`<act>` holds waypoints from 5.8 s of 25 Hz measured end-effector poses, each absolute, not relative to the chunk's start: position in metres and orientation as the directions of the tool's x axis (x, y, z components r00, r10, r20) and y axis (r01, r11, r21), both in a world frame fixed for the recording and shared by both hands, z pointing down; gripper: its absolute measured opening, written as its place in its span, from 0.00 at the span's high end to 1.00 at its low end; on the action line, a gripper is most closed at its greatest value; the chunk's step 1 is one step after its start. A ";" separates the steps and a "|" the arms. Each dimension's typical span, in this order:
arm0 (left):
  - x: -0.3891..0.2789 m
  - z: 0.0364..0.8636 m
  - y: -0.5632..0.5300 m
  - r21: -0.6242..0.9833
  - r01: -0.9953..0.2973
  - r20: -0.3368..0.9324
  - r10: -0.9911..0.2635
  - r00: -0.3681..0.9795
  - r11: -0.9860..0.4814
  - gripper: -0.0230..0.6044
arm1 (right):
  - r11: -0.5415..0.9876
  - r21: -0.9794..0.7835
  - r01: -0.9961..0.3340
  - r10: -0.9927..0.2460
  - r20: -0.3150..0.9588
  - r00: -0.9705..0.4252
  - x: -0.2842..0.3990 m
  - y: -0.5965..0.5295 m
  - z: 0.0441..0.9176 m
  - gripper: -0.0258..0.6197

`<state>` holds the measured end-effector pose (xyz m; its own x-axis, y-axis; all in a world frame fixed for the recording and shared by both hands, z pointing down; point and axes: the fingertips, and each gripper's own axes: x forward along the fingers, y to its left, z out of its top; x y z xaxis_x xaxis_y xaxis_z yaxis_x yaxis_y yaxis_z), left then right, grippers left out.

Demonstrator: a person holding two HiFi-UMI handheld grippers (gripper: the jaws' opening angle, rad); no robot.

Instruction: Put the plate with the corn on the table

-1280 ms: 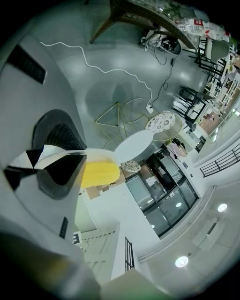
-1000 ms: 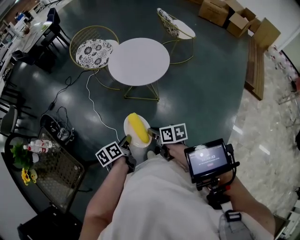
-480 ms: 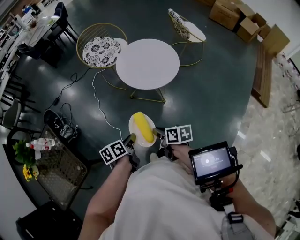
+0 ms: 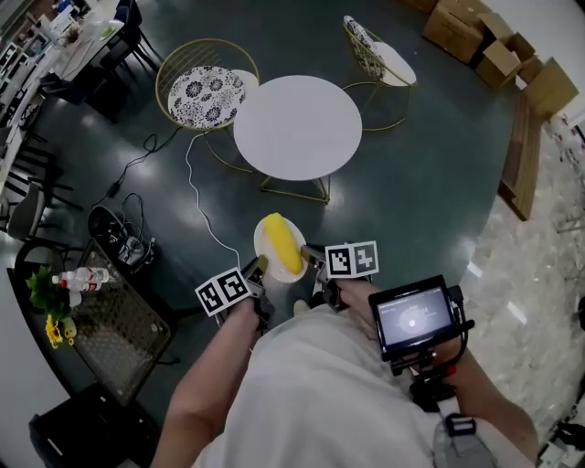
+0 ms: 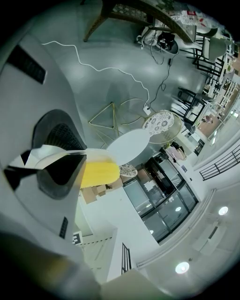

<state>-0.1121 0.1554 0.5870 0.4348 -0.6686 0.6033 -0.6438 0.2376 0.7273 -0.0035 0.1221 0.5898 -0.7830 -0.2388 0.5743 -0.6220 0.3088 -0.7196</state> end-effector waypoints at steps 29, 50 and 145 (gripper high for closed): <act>-0.060 0.590 0.026 0.739 -0.642 0.597 -0.638 0.487 0.201 0.91 | 0.258 -0.729 -0.634 -0.304 0.562 -0.770 0.050 -0.001 0.587 0.89; -0.174 0.595 -0.058 0.735 -0.671 0.602 -0.551 0.579 0.098 0.91 | 0.143 -0.732 -0.667 -0.410 0.569 -0.713 -0.060 -0.065 0.595 0.89; -0.115 0.779 -0.368 0.430 -0.903 0.849 -0.327 0.414 -0.027 0.89 | 0.140 -0.521 -0.842 -0.283 0.794 -0.539 -0.012 -0.359 0.778 0.89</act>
